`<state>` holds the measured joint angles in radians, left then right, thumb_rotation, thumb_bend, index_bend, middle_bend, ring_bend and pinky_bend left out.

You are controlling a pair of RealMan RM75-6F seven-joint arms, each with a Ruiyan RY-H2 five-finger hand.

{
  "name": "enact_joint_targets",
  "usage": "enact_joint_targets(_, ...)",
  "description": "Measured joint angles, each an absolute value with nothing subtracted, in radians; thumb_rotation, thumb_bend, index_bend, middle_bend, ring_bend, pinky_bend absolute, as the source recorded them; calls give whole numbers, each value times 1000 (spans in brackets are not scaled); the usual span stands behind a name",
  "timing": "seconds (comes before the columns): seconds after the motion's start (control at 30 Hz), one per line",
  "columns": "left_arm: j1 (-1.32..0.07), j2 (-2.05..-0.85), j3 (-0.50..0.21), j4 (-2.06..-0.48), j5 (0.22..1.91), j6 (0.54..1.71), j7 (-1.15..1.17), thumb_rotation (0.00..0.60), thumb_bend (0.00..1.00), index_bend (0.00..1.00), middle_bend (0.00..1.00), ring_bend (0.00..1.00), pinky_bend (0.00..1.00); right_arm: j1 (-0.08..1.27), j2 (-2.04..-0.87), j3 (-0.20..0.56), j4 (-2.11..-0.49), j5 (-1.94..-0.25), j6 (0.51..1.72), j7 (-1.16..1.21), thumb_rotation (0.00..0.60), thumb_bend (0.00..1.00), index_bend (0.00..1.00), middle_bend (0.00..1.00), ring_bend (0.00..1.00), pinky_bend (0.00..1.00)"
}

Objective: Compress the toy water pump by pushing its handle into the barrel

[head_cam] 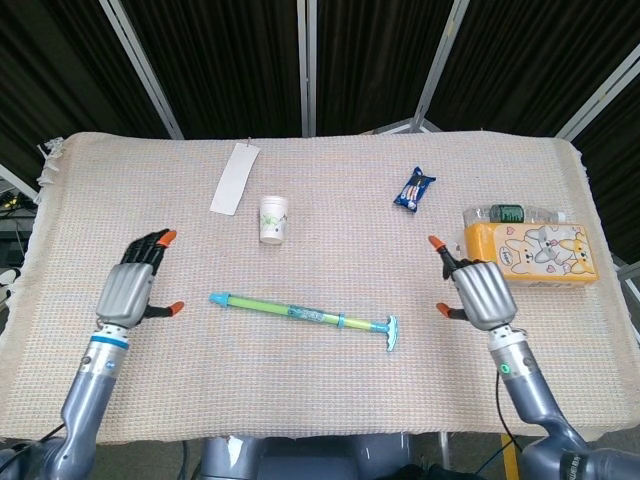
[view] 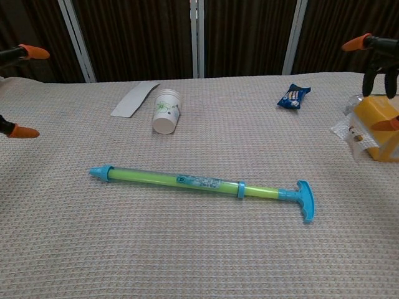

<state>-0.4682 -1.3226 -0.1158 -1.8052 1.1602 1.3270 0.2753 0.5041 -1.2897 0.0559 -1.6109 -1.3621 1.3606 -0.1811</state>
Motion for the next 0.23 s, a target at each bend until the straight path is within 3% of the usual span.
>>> enact_joint_targets(0.23, -313, -1215, -4, -1862, 1344, 1508, 222, 600, 0, 0, 0, 0, 0, 320, -1206, -5, -1580, -1467, 1571, -99, 600, 0, 0, 0, 0, 0)
